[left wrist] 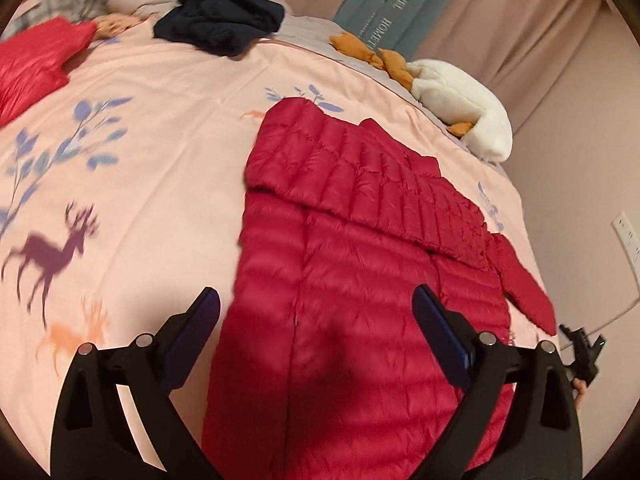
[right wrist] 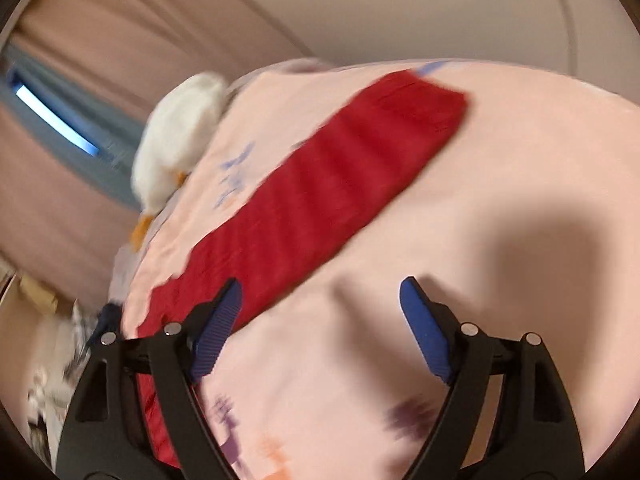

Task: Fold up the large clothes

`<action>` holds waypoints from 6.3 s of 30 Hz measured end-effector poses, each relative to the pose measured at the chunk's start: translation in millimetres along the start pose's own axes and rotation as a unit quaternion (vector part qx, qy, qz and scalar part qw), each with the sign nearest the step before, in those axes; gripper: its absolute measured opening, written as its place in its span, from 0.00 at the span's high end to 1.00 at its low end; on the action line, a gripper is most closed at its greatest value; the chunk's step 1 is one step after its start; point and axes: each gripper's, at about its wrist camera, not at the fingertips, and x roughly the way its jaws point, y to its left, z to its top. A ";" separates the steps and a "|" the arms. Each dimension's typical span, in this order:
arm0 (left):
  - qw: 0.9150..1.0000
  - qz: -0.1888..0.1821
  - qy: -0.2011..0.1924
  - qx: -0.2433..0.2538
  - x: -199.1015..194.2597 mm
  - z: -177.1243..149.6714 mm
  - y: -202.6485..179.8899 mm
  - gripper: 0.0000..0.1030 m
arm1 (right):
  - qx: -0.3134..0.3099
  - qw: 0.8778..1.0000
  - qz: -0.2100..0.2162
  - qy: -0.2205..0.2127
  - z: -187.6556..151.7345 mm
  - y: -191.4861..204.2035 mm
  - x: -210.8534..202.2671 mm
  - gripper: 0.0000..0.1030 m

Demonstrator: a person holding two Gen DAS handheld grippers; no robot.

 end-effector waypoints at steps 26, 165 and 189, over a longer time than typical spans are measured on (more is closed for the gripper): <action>0.999 -0.033 0.021 -0.032 6.3 -1.5 -37.8 0.06 | -0.035 0.988 -0.094 -0.114 50.4 28.6 44.0 0.95; 0.974 0.105 0.069 0.190 176.1 74.2 -79.1 0.46 | -0.532 0.839 0.012 0.116 -243.8 349.4 186.3 0.41; 0.960 0.108 0.074 0.248 46.6 -73.6 -65.5 0.19 | -0.526 0.829 0.056 0.182 -301.0 235.5 3.3 0.30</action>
